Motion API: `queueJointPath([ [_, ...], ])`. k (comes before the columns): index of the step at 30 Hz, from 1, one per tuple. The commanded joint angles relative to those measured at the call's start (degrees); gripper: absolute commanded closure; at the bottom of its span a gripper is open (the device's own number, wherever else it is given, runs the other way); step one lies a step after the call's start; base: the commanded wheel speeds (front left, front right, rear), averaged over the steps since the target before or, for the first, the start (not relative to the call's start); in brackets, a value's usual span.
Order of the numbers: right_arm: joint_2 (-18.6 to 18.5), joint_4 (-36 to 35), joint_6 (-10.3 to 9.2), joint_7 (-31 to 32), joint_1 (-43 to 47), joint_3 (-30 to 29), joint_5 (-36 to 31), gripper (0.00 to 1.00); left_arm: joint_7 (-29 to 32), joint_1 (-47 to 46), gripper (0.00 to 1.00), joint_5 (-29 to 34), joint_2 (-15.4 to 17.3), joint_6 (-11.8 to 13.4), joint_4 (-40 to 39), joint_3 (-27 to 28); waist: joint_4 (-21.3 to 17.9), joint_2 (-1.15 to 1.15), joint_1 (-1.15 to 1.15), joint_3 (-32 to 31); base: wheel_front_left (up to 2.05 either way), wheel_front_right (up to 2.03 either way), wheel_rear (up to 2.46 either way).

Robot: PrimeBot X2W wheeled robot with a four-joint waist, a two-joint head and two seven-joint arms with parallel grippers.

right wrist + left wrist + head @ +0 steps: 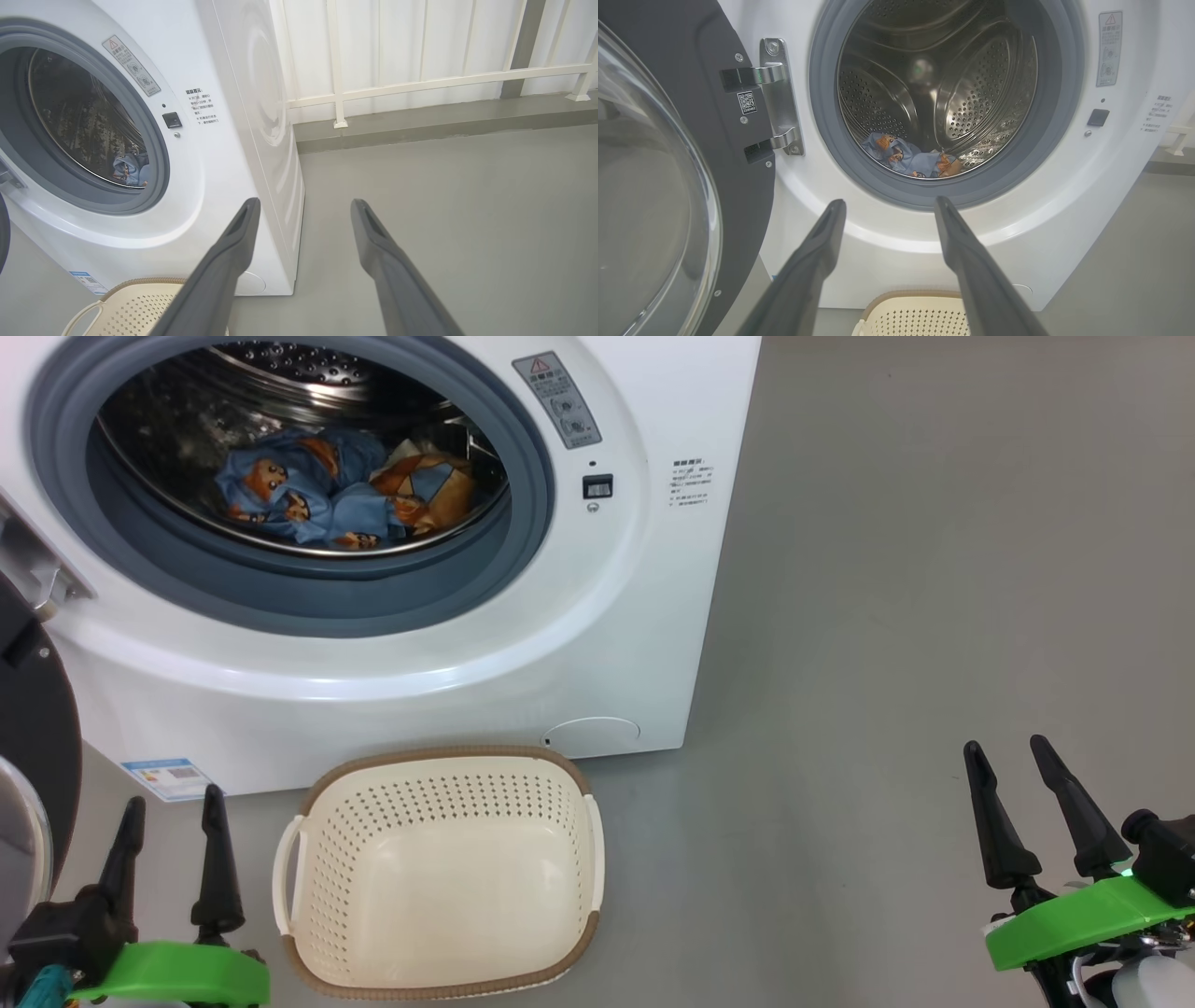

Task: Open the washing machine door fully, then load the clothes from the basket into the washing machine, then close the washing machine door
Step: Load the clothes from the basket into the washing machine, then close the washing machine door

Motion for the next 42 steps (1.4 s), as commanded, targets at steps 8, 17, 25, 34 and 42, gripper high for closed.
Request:
queueJointPath([
  [8,-1.30,-1.53,0.25,-0.47,0.16,0.74,-0.77,0.00,-0.36,0.26,0.00,-0.01,0.94,-0.19,-2.11,1.59,0.07,0.00,0.00,-0.38,0.00,0.00,0.00],
  [17,-1.30,-1.62,0.25,-0.47,0.21,0.71,-0.83,0.00,-0.36,0.49,0.00,-0.16,1.06,-0.19,-2.00,1.48,0.22,0.00,0.00,-0.43,0.00,0.00,0.00],
  [25,-1.42,-1.63,0.25,-0.47,0.23,0.76,-0.75,0.00,-0.36,0.82,0.00,0.07,0.74,-0.19,-2.18,1.64,0.42,0.00,0.00,-0.30,-0.55,0.55,0.00],
  [34,-1.63,-1.63,0.25,-0.47,0.16,0.88,-0.77,0.00,-0.36,1.00,0.00,-0.15,0.87,-0.19,-2.76,1.37,0.56,0.00,0.00,-0.15,-0.86,0.86,0.00],
  [42,-1.69,-1.63,0.25,-0.47,0.35,0.93,-0.91,0.00,-0.36,1.63,0.00,-0.50,1.02,-0.20,-3.07,0.90,0.83,0.00,0.00,-0.55,-0.08,0.08,0.00],
])
